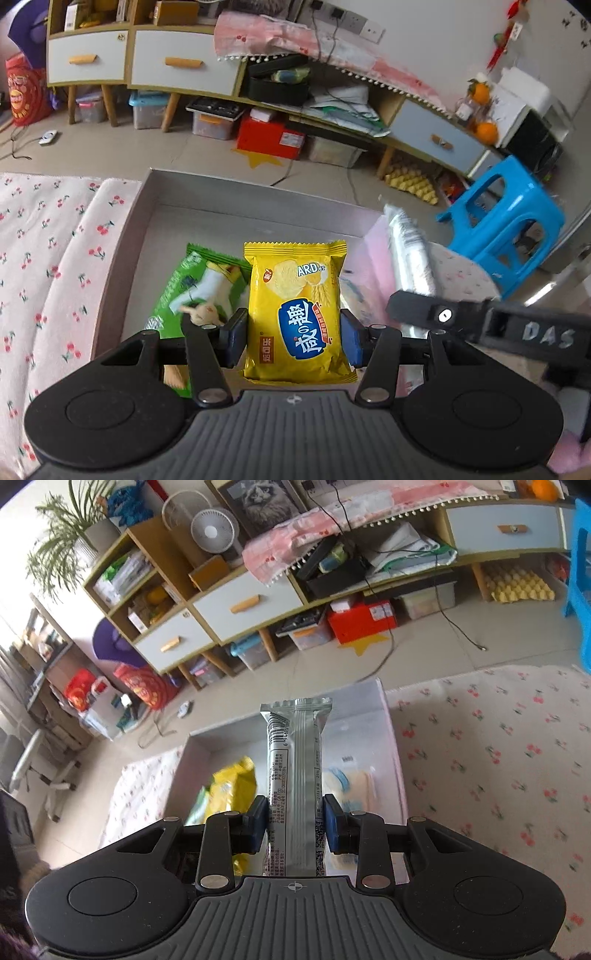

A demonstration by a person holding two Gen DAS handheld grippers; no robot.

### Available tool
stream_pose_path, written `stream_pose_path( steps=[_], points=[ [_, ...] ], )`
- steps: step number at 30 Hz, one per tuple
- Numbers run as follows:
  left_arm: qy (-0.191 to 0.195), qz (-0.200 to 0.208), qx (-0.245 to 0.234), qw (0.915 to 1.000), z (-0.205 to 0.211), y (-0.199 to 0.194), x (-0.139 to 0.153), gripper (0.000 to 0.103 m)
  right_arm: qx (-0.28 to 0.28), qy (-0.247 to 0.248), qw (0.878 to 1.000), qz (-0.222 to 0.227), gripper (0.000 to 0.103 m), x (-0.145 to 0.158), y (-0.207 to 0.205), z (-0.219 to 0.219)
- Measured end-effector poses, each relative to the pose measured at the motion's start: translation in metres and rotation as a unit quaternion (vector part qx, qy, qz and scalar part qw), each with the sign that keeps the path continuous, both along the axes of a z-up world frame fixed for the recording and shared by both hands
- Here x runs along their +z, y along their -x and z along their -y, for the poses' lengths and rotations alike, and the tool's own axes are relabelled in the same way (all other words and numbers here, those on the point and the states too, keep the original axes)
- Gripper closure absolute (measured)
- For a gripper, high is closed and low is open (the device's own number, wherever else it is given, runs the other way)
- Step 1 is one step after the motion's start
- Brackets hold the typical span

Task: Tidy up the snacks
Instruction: 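Lift both snacks and lower them into the pink box beside the green bag, then open both tools and withdraw them from the box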

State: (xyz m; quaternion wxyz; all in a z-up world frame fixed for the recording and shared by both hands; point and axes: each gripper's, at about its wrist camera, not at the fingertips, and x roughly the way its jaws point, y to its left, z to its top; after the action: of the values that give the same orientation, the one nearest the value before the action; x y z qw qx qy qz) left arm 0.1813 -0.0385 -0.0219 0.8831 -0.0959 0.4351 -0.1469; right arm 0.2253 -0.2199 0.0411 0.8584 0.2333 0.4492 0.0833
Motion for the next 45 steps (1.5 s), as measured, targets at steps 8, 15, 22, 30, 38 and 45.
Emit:
stream_pose_path(
  steps=[8,15,22,30,38,45],
  points=[
    [-0.060,-0.002,-0.002,0.9982,0.003,-0.006,-0.011,0.055,-0.003,-0.020,1.000,-0.009,0.073,-0.032,-0.021,0.000],
    [-0.097,0.004,0.000,0.9953,0.004,-0.006,-0.013,0.055,-0.001,-0.020,1.000,-0.016,0.073,-0.042,-0.024,-0.005],
    [-0.105,0.003,-0.001,0.9945,0.007,-0.006,-0.013,0.055,-0.011,-0.018,1.000,-0.019,0.072,-0.047,-0.024,-0.002],
    [-0.098,0.006,-0.006,0.9951,0.007,-0.008,-0.011,0.046,-0.017,-0.021,1.000,-0.014,0.063,-0.040,-0.025,0.003],
    [-0.080,0.006,-0.007,0.9967,0.004,0.005,0.003,0.034,-0.031,-0.010,0.999,-0.010,0.052,-0.016,-0.013,0.014],
    [-0.093,0.017,-0.013,0.9954,0.007,0.022,0.019,0.019,-0.033,0.008,0.999,-0.005,0.034,0.014,0.006,0.015]
  ],
)
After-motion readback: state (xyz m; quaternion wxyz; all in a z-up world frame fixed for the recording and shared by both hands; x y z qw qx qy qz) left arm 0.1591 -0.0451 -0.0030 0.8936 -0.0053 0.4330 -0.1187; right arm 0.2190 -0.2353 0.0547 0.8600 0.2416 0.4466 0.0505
